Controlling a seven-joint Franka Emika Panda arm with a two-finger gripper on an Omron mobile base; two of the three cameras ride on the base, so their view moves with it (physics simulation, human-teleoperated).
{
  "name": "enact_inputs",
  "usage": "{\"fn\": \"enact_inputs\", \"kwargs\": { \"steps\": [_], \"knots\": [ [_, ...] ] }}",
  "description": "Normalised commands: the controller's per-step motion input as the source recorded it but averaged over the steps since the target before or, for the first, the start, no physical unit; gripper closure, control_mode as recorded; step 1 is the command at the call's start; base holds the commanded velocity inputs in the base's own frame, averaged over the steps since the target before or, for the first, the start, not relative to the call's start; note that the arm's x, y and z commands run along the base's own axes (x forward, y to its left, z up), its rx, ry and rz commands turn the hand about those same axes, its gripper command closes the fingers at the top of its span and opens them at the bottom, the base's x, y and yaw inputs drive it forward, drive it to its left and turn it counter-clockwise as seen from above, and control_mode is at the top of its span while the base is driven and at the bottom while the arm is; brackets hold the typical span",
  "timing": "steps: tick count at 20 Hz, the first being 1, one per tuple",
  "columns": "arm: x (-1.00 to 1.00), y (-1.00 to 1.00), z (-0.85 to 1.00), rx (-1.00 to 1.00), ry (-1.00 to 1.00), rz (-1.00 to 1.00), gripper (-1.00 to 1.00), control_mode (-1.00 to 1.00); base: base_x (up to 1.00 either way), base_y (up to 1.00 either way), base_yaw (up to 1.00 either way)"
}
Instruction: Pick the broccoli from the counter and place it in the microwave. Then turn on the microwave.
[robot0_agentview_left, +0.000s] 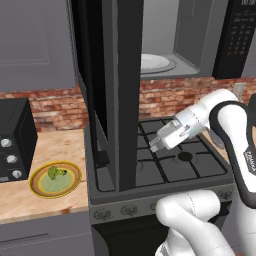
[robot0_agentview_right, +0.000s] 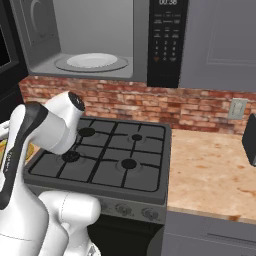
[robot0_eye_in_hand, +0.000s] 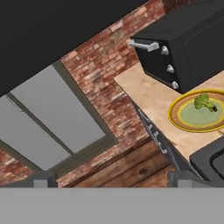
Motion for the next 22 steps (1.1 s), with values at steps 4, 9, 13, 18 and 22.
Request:
{"fn": "enact_inputs", "kwargs": {
  "steps": [4, 9, 13, 18, 22],
  "knots": [
    [0.26, 0.33, -0.16, -0.03, -0.18, 0.00, -1.00, -1.00, 0.00, 0.00, 0.00],
    [0.21, 0.09, -0.19, -0.01, -0.18, 0.00, -1.00, -1.00, 0.00, 0.00, 0.00],
    [0.26, 0.04, -0.18, 0.00, -0.11, -0.02, -1.00, -1.00, 0.00, 0.00, 0.00],
    [0.29, 0.24, -0.29, 0.00, -0.07, -0.01, -1.00, -1.00, 0.00, 0.00, 0.00],
    [0.26, 0.30, -0.29, -0.01, -0.05, -0.01, -1.00, -1.00, 0.00, 0.00, 0.00]
  ]
}}
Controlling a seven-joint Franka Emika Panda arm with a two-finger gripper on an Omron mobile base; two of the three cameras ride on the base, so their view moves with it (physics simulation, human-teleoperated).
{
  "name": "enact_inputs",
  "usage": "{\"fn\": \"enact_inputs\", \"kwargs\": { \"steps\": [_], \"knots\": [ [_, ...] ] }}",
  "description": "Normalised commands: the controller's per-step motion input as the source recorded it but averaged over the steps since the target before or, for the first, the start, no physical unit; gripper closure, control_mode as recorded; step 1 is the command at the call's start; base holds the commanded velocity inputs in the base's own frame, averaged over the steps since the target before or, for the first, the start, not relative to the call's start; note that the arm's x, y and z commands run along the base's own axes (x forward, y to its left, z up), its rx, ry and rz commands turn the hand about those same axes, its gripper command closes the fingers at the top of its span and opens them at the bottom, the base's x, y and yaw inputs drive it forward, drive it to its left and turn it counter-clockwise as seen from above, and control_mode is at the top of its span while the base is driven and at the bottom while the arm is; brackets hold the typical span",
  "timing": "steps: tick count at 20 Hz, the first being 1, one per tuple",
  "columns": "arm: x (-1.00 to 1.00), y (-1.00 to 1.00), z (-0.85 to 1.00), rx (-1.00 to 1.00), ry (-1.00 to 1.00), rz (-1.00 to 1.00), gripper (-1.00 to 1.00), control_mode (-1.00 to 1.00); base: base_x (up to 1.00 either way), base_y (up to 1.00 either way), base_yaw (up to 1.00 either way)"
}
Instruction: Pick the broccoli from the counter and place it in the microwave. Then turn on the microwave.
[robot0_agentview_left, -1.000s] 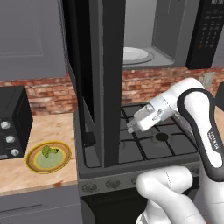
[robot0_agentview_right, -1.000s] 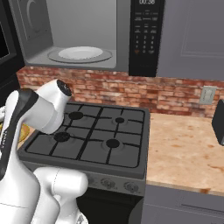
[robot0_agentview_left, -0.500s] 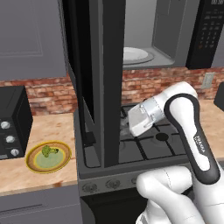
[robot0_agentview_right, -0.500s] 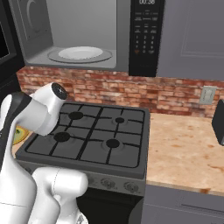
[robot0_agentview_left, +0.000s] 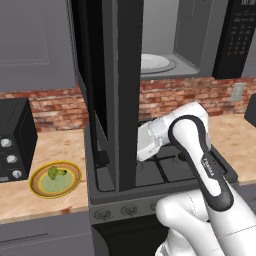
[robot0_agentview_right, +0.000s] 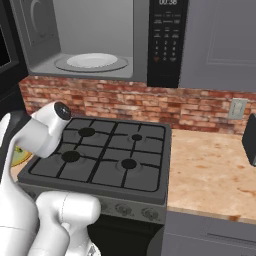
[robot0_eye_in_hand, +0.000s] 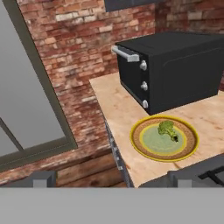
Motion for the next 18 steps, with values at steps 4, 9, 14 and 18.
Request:
{"fn": "enact_inputs", "kwargs": {
  "steps": [4, 9, 14, 18],
  "knots": [
    [0.38, 0.11, -0.21, 0.00, -0.01, 0.01, -1.00, -1.00, 0.00, 0.00, 0.00],
    [0.29, 0.24, -0.22, -0.01, -0.01, 0.11, -1.00, -1.00, 0.00, 0.00, 0.00],
    [0.07, 0.45, -0.29, -0.07, -0.08, 0.13, -1.00, -1.00, 0.00, 0.00, 0.00],
    [0.10, 0.41, -0.18, -0.08, -0.09, 0.10, -1.00, -1.00, 0.00, 0.00, 0.00]
  ]
}}
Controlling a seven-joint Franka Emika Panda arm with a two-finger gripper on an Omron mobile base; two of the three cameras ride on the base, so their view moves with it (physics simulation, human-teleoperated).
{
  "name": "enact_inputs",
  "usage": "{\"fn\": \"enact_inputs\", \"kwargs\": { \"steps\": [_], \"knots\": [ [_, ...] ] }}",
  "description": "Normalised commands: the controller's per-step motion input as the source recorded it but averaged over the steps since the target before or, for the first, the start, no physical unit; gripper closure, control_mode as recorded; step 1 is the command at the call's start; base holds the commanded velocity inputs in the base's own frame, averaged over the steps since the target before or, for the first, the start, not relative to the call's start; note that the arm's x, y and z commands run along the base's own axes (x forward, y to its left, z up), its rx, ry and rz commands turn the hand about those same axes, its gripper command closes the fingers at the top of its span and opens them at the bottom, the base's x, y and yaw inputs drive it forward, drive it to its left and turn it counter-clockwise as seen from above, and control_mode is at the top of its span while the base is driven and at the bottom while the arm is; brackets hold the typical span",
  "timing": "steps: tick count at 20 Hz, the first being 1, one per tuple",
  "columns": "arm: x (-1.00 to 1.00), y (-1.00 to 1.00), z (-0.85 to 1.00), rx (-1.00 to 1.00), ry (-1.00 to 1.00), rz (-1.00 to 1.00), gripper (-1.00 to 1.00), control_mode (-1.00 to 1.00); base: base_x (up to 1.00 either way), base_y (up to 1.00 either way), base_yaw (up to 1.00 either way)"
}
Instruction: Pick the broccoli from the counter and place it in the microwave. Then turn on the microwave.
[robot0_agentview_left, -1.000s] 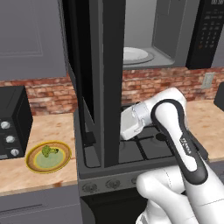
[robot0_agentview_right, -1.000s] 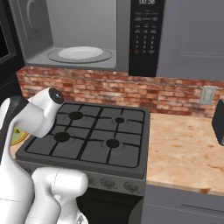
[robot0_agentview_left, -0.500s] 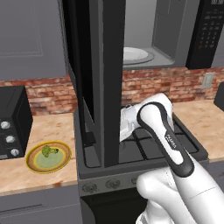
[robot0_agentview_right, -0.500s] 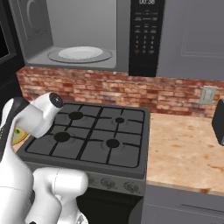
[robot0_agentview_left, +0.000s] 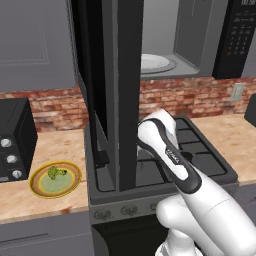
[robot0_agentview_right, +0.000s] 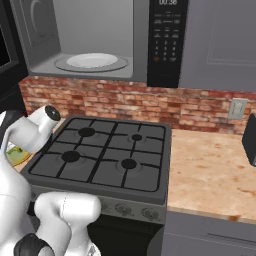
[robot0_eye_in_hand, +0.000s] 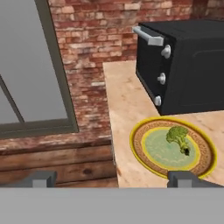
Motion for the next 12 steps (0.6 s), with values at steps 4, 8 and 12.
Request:
{"fn": "enact_inputs", "kwargs": {
  "steps": [4, 8, 12],
  "knots": [
    [0.13, 0.27, -0.23, -0.05, -0.06, 0.05, -1.00, -1.00, 0.00, 0.00, 0.00],
    [0.18, 0.12, -0.28, -0.01, -0.03, 0.05, -1.00, -1.00, 0.00, 0.00, 0.00],
    [0.31, 0.10, -0.31, 0.00, 0.00, 0.07, -1.00, -1.00, 0.00, 0.00, 0.00]
  ]
}}
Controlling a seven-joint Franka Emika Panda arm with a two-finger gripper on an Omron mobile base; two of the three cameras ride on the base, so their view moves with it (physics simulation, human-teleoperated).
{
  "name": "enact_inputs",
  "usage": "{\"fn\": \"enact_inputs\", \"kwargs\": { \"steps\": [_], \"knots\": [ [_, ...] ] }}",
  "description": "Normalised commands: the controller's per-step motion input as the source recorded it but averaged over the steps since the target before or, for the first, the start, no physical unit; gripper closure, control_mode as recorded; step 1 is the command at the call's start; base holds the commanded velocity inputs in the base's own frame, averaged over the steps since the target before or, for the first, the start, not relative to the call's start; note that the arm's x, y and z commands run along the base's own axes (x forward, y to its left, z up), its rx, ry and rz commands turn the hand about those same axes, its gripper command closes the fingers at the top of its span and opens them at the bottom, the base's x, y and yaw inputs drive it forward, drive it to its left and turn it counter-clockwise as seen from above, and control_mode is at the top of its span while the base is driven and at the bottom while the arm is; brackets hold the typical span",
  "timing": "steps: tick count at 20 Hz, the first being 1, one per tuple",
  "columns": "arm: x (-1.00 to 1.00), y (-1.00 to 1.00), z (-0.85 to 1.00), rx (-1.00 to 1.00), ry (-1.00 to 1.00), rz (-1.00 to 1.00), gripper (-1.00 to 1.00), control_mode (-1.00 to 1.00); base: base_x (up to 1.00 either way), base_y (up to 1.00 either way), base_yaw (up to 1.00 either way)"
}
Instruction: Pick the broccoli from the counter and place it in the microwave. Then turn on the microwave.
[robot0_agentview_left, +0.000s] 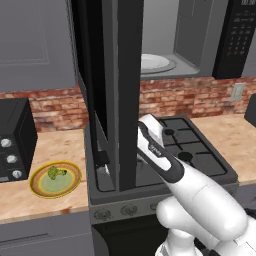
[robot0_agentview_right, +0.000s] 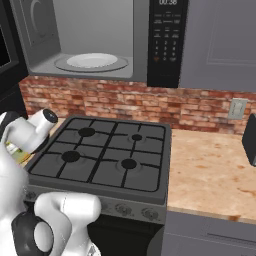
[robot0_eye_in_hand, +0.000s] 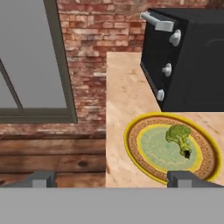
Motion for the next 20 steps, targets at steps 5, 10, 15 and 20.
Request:
{"fn": "enact_inputs", "kwargs": {
  "steps": [5, 10, 15, 20],
  "knots": [
    [0.32, 0.26, -0.32, 0.00, 0.00, 0.08, -1.00, -1.00, 0.00, 0.00, 0.00],
    [0.39, 0.33, -0.29, 0.00, 0.00, 0.07, -1.00, -1.00, 0.00, 0.00, 0.00],
    [0.39, 0.27, -0.24, 0.00, 0.00, 0.06, -1.00, -1.00, 0.00, 0.00, 0.00],
    [0.34, 0.32, -0.26, 0.00, 0.00, 0.04, -1.00, -1.00, 0.00, 0.00, 0.00]
  ]
}}
